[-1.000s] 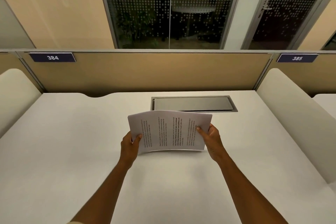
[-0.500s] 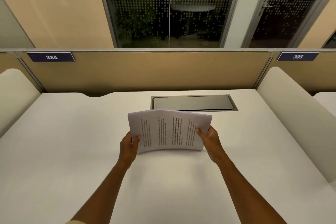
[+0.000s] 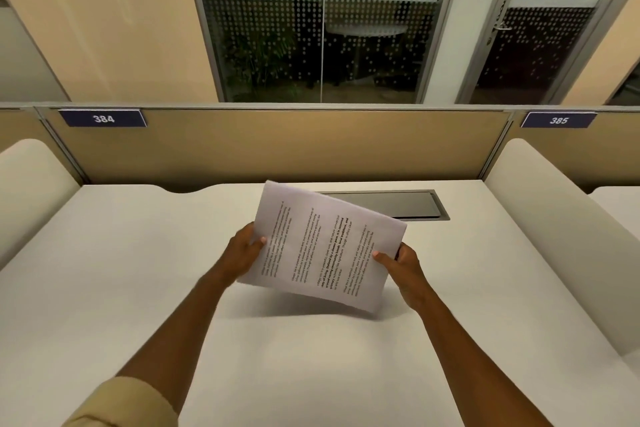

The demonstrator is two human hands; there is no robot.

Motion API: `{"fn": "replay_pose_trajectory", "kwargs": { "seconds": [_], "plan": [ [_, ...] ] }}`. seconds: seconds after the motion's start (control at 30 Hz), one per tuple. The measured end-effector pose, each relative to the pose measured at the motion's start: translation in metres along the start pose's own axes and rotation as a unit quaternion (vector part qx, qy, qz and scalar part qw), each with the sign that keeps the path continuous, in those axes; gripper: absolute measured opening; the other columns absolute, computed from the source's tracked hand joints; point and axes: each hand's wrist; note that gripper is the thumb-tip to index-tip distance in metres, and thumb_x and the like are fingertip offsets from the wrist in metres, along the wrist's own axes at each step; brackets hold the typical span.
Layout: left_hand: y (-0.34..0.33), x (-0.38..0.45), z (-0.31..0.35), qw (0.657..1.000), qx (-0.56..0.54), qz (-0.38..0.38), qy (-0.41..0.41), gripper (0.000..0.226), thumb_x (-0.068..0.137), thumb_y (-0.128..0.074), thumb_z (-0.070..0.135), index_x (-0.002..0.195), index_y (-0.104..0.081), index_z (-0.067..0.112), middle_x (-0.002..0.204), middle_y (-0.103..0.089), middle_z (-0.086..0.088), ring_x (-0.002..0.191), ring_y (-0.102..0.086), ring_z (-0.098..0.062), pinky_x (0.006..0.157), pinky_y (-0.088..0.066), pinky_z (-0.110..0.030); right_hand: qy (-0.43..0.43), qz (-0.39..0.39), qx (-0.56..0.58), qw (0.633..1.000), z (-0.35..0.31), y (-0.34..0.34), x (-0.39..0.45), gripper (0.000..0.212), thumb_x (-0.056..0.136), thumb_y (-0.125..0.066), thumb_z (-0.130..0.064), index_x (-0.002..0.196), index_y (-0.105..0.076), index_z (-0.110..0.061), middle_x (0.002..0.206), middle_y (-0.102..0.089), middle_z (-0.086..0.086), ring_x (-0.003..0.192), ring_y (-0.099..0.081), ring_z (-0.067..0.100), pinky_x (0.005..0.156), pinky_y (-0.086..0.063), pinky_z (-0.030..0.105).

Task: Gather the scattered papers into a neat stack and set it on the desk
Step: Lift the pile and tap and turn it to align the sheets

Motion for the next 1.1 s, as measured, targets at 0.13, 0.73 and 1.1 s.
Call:
{"fn": "replay_pose_trajectory", "kwargs": {
  "seconds": [0.13,0.73,1.1],
  "plan": [
    [0.03,0.021,0.03,0.996,0.021,-0.081,-0.014,0.054,0.085,-0.05,0.035,0.129,-0.052,0.004,0.124,-0.064,-0.015,0.107,-0.065,-0.032,0.09,-0.055,-0.049,-0.002,-0.013,0.041,0.999,-0.001,0.011,-0.002,0.039,0.085,-0.07,-0.006,0.121,-0.057,-0.012,0.113,-0.069,0.011,0.102,-0.069,0.029,0.086,-0.058,0.051],
    [0.035,0.065,0.139,0.939,0.256,-0.213,-0.086,0.023,0.097,-0.046,0.003,0.116,-0.058,0.006,0.118,-0.061,-0.014,0.109,-0.062,-0.03,0.092,-0.055,-0.044,0.042,-0.091,-0.155,0.983,-0.036,0.027,-0.002,0.019,0.087,-0.071,-0.02,0.103,-0.061,-0.023,0.102,-0.073,0.0,0.089,-0.072,0.017,0.067,-0.058,0.021],
    [0.013,0.065,0.146,0.941,0.279,-0.172,-0.083,0.017,0.097,-0.054,0.017,0.11,-0.059,0.006,0.112,-0.063,-0.012,0.097,-0.062,-0.027,0.076,-0.051,-0.031,0.07,-0.058,-0.168,0.982,-0.038,0.019,-0.012,0.025,0.094,-0.058,-0.036,0.114,-0.059,-0.021,0.106,-0.07,-0.003,0.087,-0.07,0.021,0.071,-0.055,0.028]
  ]
}}
Point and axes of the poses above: each hand's wrist, its own x-axis towards the middle knuckle, its own y-axis out of the back of the hand, z = x × y
